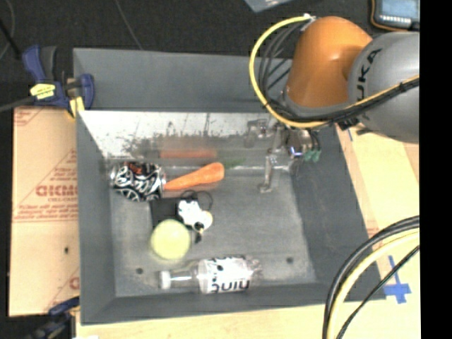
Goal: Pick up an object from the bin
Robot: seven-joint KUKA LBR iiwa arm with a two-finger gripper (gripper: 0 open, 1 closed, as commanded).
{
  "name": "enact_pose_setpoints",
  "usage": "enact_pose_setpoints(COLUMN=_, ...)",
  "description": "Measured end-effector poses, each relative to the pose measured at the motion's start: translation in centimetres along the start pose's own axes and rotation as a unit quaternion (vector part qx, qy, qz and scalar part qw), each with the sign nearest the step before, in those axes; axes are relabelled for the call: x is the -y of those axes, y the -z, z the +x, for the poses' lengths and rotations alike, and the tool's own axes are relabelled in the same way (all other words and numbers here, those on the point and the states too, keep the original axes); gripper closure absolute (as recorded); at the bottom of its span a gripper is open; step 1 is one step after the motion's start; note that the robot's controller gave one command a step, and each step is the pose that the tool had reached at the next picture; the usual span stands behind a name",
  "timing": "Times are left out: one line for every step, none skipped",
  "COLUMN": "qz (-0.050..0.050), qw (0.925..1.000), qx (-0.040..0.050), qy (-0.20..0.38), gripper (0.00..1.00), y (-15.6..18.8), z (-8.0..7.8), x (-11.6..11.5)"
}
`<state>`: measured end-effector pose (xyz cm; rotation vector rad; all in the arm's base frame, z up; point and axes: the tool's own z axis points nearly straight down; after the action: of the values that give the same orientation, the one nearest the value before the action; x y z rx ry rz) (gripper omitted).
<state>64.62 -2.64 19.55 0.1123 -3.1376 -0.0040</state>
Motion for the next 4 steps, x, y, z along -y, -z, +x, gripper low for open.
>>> enact_pose_setpoints(qz=0.004, qw=0.9998, qx=0.0087, qy=-0.016, gripper=0.00, y=-1.7, z=0.2, x=-2.7)
enact_pose_setpoints(qz=0.001, qw=0.9999, qx=0.0025, qy=-0.012, gripper=0.00, y=-5.3, z=-0.3, x=-6.9)
enact_pose_setpoints(qz=0.003, qw=0.9998, qx=0.0104, qy=0.014, gripper=0.00, y=-8.0, z=-0.2, x=-7.2)
enact_pose_setpoints(qz=0.003, qw=0.9967, qx=0.0084, qy=0.080, gripper=0.00, y=-8.5, z=-0.5, x=-9.4)
